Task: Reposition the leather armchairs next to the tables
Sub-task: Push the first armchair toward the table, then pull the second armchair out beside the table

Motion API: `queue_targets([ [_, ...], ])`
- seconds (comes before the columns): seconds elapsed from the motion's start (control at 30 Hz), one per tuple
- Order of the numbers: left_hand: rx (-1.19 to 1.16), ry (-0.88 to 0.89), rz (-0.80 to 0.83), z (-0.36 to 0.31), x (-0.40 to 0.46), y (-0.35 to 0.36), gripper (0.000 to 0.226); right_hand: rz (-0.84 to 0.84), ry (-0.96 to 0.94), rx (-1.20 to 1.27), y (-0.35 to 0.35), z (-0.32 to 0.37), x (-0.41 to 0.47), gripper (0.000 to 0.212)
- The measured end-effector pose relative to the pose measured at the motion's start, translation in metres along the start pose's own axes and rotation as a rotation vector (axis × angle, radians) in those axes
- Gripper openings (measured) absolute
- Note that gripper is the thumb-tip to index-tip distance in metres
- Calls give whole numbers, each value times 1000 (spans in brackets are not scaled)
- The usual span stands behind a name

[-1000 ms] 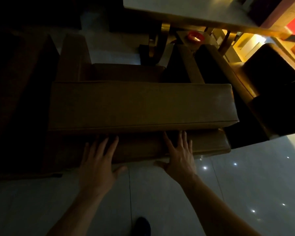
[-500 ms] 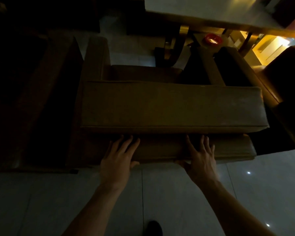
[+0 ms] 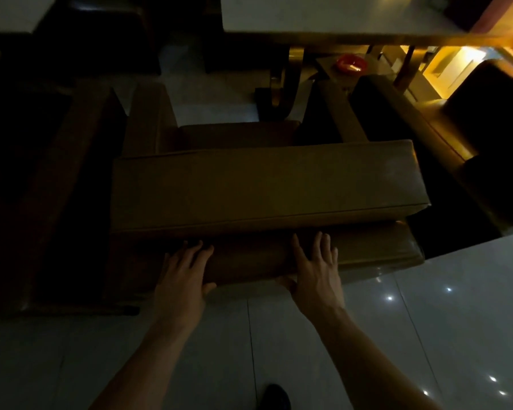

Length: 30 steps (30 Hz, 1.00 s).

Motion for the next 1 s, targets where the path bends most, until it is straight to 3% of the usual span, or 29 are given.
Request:
queue_targets([
  [0.17, 41, -33, 75, -25, -7, -16, 76, 166, -47, 43, -32, -8, -4, 88],
  [0.37, -35, 58, 173, -67, -21, -47, 85, 101, -20, 95, -90, -19, -41, 84],
  [0.57, -68, 162, 201, -152, -29, -84, 86, 37, 71, 123, -146, -63, -89, 85],
  [0.73, -73, 255, 173, -257, -36, -100, 85, -52, 128, 129, -198, -145, -128, 86],
  [1.0, -111, 318, 102, -470, -58, -92, 82, -137, 205, 184, -265, -338, -187, 84],
])
Point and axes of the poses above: each hand's wrist, its own x-axis towards the middle knuckle, its own y-axis out of the palm, z = x × y, the point moved 3 cm from there along x, towards the middle knuckle, and after that the axes turned 4 degrees about -y, right-handed, at the moved point
